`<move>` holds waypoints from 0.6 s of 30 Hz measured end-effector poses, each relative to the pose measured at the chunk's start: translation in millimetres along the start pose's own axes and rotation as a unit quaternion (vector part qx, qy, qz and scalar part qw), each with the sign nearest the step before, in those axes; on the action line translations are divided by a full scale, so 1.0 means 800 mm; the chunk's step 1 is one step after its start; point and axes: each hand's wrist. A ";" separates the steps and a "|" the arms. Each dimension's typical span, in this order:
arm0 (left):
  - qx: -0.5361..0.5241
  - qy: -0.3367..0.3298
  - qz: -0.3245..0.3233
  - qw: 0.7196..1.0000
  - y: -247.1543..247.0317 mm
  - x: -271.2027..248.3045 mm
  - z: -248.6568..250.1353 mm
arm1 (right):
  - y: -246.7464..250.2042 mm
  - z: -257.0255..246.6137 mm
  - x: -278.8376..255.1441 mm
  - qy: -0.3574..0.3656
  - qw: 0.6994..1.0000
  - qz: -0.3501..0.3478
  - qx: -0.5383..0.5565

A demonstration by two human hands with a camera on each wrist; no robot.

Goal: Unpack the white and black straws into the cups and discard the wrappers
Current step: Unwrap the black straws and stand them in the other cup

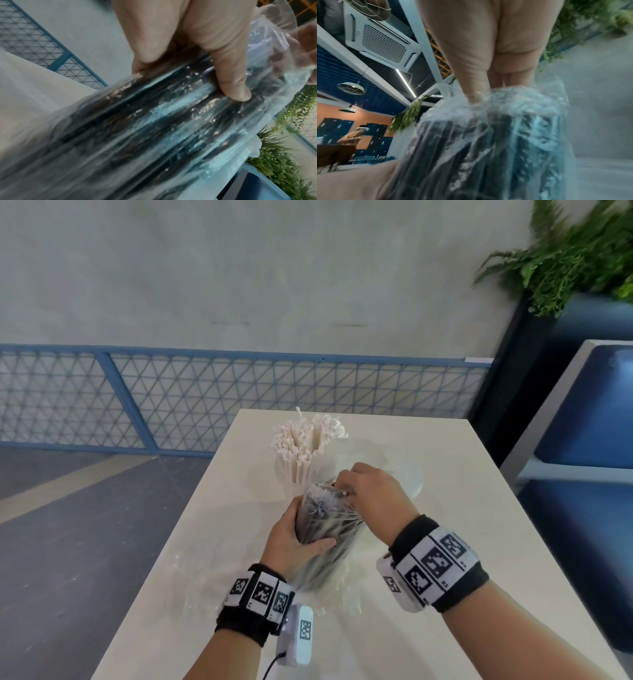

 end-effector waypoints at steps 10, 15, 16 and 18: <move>0.014 0.016 0.011 1.000 0.000 0.005 -0.013 | 0.014 0.025 0.012 -0.026 0.964 0.135 0.226; 0.036 0.023 0.016 0.999 0.002 0.005 -0.021 | 0.045 0.023 0.019 0.004 0.943 0.220 0.249; 0.037 0.022 0.015 0.999 0.002 0.005 -0.021 | 0.050 0.023 0.019 0.006 0.938 0.233 0.256; 0.038 0.021 0.015 0.999 0.002 0.006 -0.022 | 0.059 0.023 0.019 0.012 0.927 0.259 0.270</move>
Point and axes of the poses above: each hand's wrist, its own x-axis towards the middle knuckle, its own y-axis out of the back of the hand, z = x × y, and after that the axes turned 1 degree about x, right-handed
